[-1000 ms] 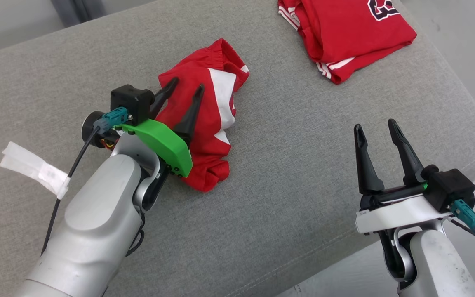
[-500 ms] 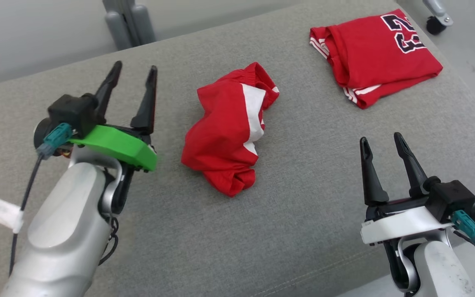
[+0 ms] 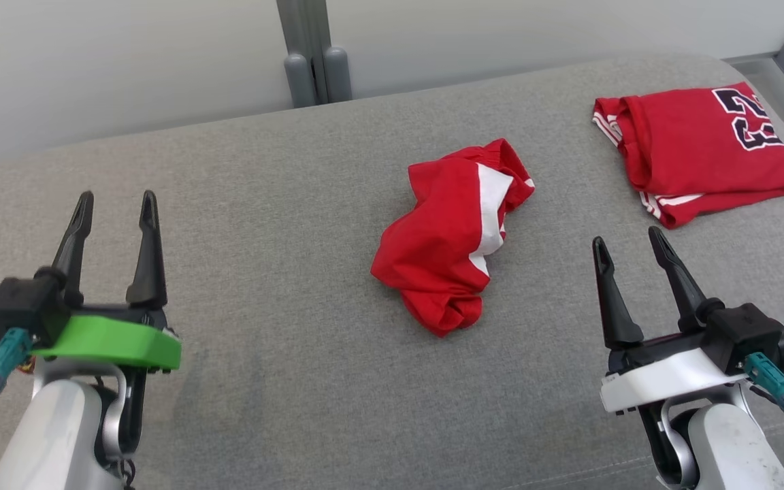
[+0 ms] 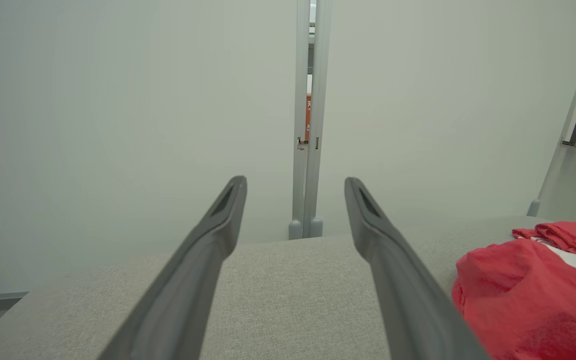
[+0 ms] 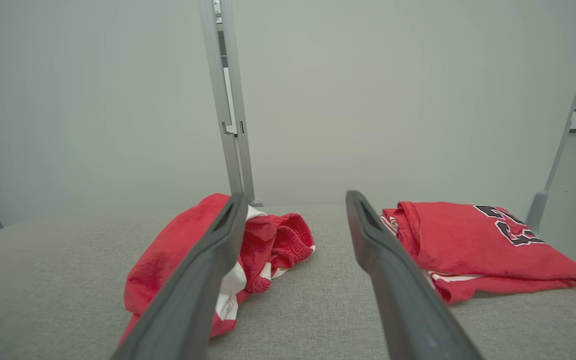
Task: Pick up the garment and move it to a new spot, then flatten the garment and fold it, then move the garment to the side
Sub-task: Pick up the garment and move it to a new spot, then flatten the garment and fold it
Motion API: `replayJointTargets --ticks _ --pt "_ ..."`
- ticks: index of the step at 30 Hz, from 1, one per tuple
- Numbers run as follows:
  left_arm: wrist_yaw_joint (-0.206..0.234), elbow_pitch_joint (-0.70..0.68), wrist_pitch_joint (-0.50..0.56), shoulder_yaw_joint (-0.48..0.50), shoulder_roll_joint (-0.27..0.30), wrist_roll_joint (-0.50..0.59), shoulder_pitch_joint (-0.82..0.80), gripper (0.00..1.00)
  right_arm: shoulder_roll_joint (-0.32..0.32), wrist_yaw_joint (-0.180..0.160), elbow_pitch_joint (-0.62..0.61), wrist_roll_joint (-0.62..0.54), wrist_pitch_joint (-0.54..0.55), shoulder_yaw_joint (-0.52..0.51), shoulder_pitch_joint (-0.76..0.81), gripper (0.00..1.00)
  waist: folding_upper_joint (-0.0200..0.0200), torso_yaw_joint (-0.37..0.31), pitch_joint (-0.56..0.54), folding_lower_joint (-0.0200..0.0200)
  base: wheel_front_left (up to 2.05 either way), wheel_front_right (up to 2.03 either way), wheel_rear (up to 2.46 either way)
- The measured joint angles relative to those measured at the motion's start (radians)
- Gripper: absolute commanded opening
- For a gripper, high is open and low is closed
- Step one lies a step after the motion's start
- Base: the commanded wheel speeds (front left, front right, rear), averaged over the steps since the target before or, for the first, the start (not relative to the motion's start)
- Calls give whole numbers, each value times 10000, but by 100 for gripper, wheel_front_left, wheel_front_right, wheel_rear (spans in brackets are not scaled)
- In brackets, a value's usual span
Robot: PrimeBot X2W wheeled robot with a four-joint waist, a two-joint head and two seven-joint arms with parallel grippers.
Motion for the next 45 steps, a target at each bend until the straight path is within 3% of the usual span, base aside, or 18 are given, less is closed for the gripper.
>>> replayJointTargets --ticks 16,45 --pt "236 -1342 -2 867 -393 585 2765 100 -211 -2 63 105 0 -151 741 100 0 703 -634 0 0 0 0" --pt "-113 -602 -2 1452 -936 1057 3111 100 -192 -2 290 153 0 -190 918 100 0 920 -633 0 0 0 0"
